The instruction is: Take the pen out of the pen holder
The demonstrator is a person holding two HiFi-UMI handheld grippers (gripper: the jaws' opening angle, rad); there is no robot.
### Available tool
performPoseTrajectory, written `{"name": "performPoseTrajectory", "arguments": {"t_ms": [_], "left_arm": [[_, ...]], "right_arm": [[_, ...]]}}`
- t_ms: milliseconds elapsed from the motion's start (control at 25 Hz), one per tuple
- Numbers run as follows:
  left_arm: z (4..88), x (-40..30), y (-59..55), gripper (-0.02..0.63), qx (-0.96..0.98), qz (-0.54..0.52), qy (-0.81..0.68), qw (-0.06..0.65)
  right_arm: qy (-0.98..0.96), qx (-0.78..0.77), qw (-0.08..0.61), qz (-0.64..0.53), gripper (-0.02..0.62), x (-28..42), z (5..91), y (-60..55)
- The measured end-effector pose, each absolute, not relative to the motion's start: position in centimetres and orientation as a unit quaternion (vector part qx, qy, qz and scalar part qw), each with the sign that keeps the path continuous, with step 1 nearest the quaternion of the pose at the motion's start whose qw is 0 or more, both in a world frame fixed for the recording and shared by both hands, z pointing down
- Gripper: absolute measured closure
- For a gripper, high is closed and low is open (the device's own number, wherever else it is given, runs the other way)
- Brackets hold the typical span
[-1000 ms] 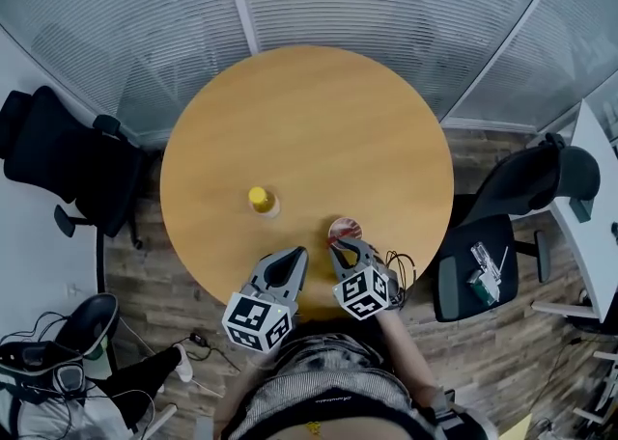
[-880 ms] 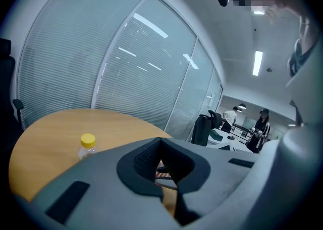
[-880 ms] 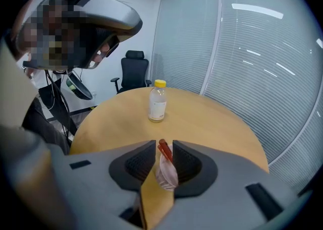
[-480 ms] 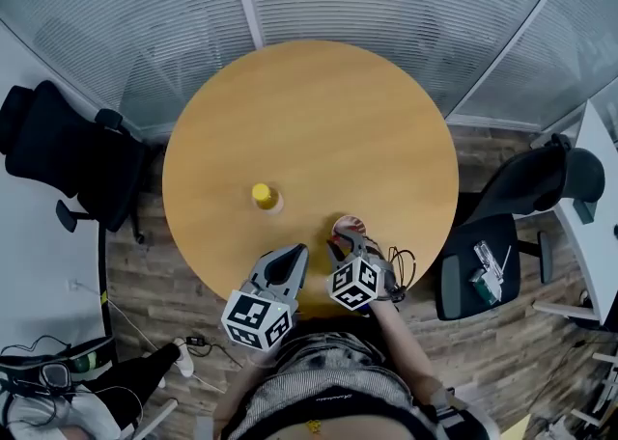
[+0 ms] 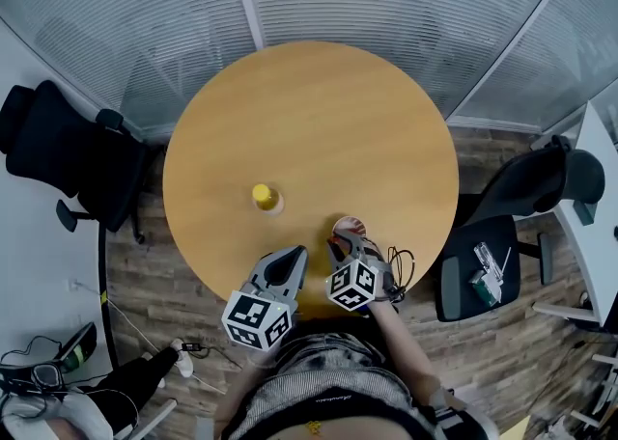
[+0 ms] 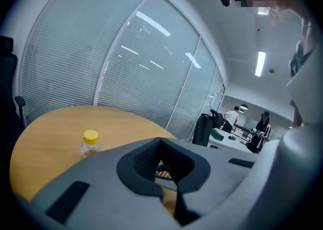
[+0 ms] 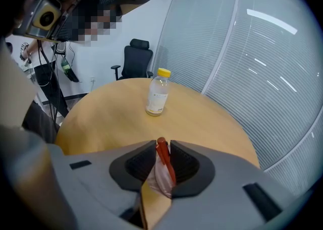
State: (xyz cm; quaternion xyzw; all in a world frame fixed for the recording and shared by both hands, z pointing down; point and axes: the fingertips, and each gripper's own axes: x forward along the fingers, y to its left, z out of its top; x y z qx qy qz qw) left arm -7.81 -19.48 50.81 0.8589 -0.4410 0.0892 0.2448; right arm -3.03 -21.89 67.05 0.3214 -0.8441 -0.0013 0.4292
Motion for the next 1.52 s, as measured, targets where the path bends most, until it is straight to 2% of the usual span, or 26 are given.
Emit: {"name": "performPoseTrajectory", "arguments": {"t_ms": [600, 1040, 1520], "left_arm": [[50.8, -7.5, -19.0, 0.603, 0.861, 0.091, -0.438, 0.24], [50.6, -7.0, -18.6, 0.603, 0.864, 0.09, -0.433, 0.239], [50.5, -6.6, -18.0, 0.603, 0.867, 0.094, -0.429, 0.235]], "right_arm": [[-0.85, 0.363, 0.381, 0.03, 0.534, -1.5, 65.7, -22.1], [-0.846, 0.411, 0.327, 0.088, 0.535, 1.4, 64.8, -23.1], [-0.845, 0.43, 0.303, 0.096, 0.535, 2.2, 64.5, -22.7]]}}
